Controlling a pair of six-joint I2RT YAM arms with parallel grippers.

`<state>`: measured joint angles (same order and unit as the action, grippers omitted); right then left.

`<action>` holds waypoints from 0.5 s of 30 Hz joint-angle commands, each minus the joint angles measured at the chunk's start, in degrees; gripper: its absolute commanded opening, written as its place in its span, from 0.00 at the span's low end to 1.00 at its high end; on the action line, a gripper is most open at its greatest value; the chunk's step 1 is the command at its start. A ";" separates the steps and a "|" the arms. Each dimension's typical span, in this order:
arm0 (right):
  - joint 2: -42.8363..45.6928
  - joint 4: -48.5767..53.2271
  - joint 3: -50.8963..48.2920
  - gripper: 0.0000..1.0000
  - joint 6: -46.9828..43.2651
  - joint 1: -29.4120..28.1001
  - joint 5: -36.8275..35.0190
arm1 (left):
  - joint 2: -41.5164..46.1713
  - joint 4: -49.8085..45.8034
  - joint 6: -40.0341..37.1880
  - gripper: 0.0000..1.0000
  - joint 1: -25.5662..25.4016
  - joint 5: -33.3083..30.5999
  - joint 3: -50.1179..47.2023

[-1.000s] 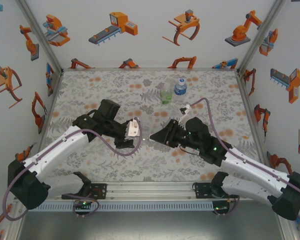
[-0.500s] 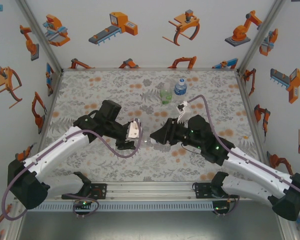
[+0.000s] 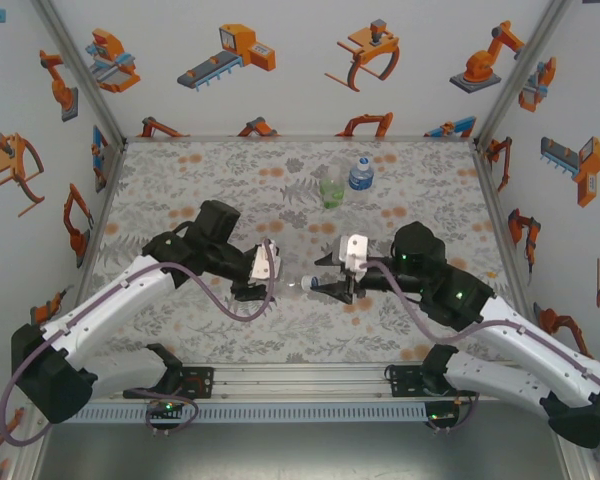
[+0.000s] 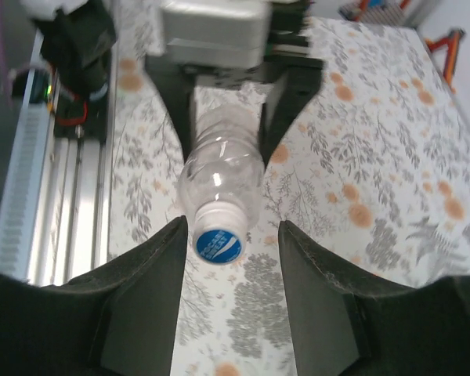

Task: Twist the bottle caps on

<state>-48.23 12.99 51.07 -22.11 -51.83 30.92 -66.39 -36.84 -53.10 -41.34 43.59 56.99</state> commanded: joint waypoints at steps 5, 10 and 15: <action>-0.21 0.05 -1.54 0.47 -14.34 0.18 7.91 | 1.53 0.12 -2.11 0.00 -0.71 3.95 -0.22; -1.42 -1.53 -2.37 0.45 -14.10 0.12 8.81 | 1.89 0.15 -2.12 0.00 -0.71 4.04 -0.32; -1.75 -1.68 -2.69 0.38 -13.46 0.13 8.62 | 2.14 0.10 -1.90 0.00 -0.76 4.14 -0.21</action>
<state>-50.30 12.73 48.88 -34.63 -51.81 37.69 -65.63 -36.95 -53.67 -41.78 45.06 56.97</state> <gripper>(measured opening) 0.388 0.524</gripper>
